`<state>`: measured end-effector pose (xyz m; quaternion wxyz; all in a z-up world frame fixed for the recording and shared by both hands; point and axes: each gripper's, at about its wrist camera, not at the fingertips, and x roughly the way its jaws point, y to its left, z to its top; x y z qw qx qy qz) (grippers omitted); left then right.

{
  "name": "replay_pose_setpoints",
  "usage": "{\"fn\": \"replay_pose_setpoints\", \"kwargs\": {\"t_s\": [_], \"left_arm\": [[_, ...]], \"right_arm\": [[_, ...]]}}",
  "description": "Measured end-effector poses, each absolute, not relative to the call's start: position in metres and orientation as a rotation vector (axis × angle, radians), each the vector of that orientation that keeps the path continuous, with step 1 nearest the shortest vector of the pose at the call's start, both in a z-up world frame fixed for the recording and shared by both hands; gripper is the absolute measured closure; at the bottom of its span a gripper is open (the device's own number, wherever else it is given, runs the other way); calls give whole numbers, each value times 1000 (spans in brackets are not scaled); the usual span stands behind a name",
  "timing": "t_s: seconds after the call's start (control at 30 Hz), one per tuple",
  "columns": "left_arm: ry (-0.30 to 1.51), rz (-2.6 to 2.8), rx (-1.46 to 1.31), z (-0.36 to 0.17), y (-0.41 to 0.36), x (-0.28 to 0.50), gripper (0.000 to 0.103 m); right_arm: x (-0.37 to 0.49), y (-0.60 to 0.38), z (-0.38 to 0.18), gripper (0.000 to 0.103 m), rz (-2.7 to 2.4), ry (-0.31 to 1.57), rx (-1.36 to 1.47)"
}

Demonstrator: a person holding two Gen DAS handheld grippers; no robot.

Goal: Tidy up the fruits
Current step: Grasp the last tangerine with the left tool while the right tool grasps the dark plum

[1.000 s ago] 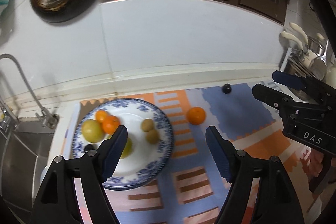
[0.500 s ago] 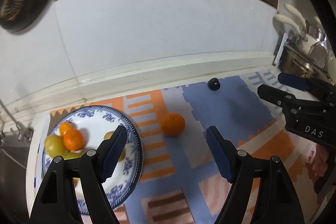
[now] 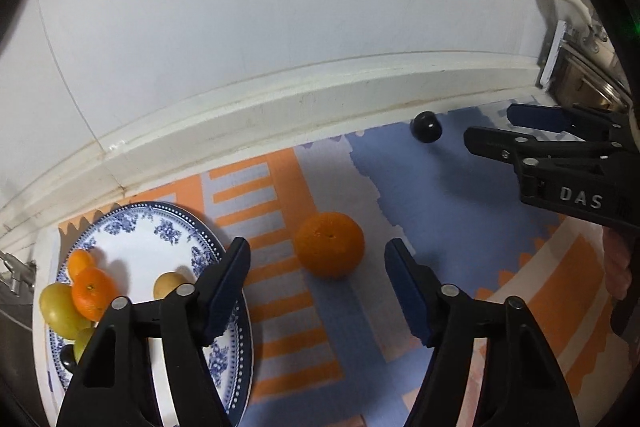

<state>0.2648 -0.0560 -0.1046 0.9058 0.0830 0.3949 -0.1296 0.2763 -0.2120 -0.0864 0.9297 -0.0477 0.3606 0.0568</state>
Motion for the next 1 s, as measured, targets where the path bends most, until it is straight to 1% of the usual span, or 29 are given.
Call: {"fn": "replay_pose_setpoints", "kwargs": {"t_s": [0.13, 0.2, 0.27, 0.3, 0.43, 0.5, 0.57, 0.63, 0.7, 0.83, 1.0], "left_arm": [[834, -275, 172, -110, -59, 271, 43], [841, -280, 175, -111, -61, 274, 44], [845, -283, 178, -112, -62, 275, 47], [850, -287, 180, -114, -65, 278, 48], [857, -292, 181, -116, -66, 282, 51], [866, -292, 177, -117, -65, 283, 55], [872, -302, 165, -117, -65, 285, 62], [876, -309, 154, -117, -64, 286, 63], [875, -309, 159, -117, -64, 287, 63], [860, -311, 149, -113, -63, 286, 63], [834, -315, 123, -101, -55, 276, 63]], "right_arm": [[297, -211, -99, 41, 123, 769, -107], [306, -212, -104, 46, 124, 786, -96], [318, -211, -109, 47, 128, 802, -82], [324, -210, -112, 50, 134, 810, -77], [340, -206, -121, 55, 125, 839, -83], [345, -203, -126, 58, 121, 854, -95], [349, -201, -129, 62, 119, 858, -101], [351, -199, -130, 62, 121, 860, -104], [353, -199, -132, 73, 129, 863, -103], [348, -198, -132, 74, 143, 852, -89], [320, -199, -121, 74, 178, 823, -54]]}}
